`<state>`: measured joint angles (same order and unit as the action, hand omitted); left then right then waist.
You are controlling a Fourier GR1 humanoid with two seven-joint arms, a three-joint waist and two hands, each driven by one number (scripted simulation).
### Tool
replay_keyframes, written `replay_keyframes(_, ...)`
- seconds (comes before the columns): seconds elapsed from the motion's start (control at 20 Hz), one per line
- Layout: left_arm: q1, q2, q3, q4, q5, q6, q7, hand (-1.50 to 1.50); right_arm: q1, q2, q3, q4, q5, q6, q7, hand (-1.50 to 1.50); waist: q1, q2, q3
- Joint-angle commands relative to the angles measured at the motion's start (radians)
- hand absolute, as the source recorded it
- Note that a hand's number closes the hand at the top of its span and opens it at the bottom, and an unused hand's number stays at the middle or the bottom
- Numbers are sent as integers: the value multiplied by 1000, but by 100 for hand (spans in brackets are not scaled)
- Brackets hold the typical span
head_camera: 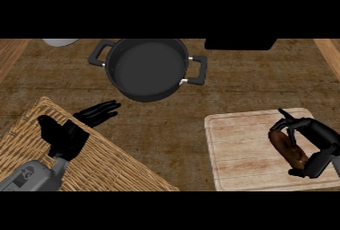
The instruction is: Pick the sweet potato from the cutting board and place it in the pot
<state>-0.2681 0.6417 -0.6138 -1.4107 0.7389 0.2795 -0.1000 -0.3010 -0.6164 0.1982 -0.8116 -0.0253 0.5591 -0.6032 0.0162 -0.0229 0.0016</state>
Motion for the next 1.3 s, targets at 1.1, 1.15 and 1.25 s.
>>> replay_keyframes(1.1, 40, 21, -75, 79, -34, -28, -3, 0, -510, 272, -85, 279, 121, -503, -5, 150, -10, 25, -2)
replay_keyframes(1.15, 47, -29, -109, 48, -59, 44, 8, 0, -508, 282, -81, 256, 128, -522, -25, 150, -13, 23, -2)
replay_keyframes(1.25, 33, 10, -90, 71, -48, -1, 7, 0, -534, 277, -56, 206, 157, -542, 25, 150, -25, 20, -3)
